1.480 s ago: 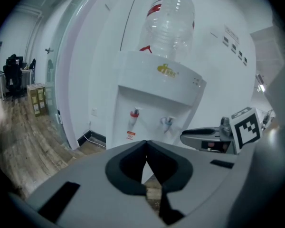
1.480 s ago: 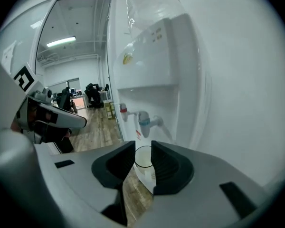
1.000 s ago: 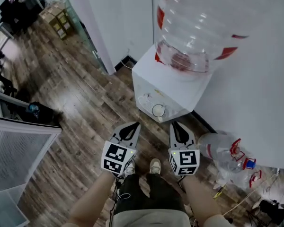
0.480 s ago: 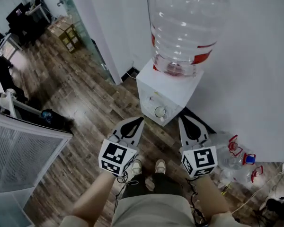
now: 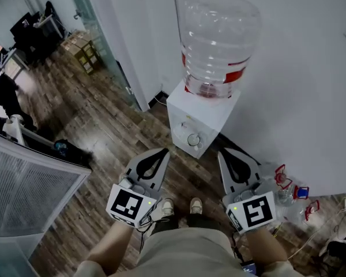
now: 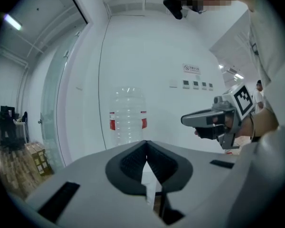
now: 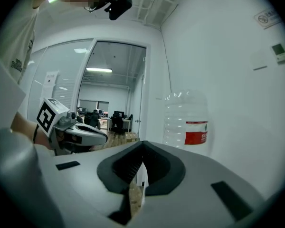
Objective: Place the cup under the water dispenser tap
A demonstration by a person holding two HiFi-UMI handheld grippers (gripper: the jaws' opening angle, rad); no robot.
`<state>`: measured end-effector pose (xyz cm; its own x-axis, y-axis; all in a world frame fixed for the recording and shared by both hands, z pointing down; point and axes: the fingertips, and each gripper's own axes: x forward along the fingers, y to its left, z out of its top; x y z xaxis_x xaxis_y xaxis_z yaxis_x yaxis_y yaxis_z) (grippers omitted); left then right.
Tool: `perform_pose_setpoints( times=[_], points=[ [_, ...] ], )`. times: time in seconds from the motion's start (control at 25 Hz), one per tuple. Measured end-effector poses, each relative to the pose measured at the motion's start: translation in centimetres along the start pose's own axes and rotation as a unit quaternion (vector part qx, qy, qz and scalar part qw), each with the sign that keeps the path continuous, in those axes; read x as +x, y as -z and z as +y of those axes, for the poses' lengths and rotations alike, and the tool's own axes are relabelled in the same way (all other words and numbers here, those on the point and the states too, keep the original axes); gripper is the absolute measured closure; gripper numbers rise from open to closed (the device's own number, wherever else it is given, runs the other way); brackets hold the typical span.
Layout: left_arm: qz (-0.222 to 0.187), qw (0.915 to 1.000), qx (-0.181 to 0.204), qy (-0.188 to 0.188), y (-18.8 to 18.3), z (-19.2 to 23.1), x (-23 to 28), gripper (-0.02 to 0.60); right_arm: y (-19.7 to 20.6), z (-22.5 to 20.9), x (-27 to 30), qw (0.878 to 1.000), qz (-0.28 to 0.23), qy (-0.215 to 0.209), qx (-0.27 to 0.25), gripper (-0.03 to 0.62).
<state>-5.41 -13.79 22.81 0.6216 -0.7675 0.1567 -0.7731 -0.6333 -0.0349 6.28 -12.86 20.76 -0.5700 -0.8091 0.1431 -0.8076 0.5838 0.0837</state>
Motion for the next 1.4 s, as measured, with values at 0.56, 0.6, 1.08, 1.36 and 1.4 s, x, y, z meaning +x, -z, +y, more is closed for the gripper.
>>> perform_pose_setpoints(
  times=[0.56,0.6,1.08,1.36,1.4],
  points=[
    [-0.028,0.9995,-0.010,0.013,-3.2,-3.2,-3.4,0.575,-2.8,1.7,-4.2,1.000,-0.014,-0.004,-0.013,0.588],
    [-0.026,0.9995,-0.008,0.014,-3.1,-3.3,-3.4,0.575,-2.8,1.7,-4.2,1.000,-0.013,-0.004,-0.014,0.588],
    [-0.023,0.9994,-0.003,0.026,-3.7,-3.9,-3.6,0.575,-3.4,1.8,-4.2,1.000,-0.018,-0.003,-0.022,0.588],
    [-0.018,0.9994,-0.003,0.031,-3.5,-4.2,-3.8,0.575,-3.3,1.8,-4.2,1.000,-0.017,0.000,-0.024,0.588],
    [-0.018,0.9994,-0.002,0.031,-3.5,-4.2,-3.8,0.575,-3.3,1.8,-4.2,1.000,-0.019,0.000,-0.023,0.588]
  ],
)
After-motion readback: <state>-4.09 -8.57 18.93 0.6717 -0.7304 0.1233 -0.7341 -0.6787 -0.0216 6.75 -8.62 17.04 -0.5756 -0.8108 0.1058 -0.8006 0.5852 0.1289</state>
